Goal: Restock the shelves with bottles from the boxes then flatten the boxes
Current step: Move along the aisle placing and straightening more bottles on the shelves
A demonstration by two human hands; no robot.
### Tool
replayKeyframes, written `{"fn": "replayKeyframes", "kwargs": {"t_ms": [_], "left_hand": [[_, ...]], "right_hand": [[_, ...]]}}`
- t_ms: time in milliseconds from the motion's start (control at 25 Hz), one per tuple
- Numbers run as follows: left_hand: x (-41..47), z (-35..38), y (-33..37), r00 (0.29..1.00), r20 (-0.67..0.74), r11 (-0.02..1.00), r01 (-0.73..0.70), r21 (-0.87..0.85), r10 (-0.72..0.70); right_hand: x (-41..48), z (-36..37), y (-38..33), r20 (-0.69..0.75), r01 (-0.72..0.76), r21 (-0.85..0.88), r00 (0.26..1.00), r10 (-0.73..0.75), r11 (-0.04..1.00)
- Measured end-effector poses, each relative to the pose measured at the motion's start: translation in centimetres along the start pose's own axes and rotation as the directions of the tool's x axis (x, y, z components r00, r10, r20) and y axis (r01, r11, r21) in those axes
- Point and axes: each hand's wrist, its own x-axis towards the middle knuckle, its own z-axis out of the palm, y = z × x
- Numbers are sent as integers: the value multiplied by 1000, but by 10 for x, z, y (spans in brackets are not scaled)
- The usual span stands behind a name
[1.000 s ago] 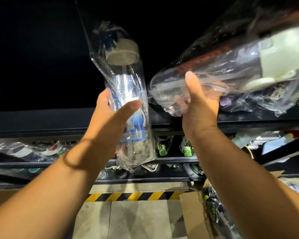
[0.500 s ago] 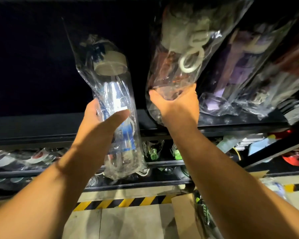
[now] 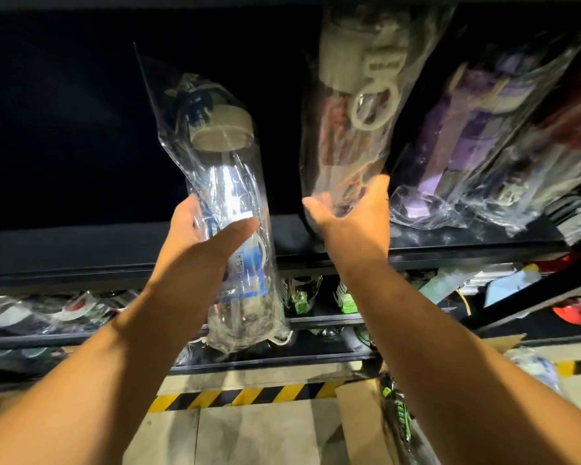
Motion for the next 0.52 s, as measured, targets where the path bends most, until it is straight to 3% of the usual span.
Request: {"fn": "replayKeyframes", "kwargs": {"t_ms": [160,520], "left_hand": [[2,2,-3,1000,8,1000,-7,-9,7],[11,14,7,1000,-9,999,-8,51,9]], "right_hand": [[4,0,7,-33,-26,-43,999,25,999],[-6,-13,9,43,2,89,999,-5,996]]}}
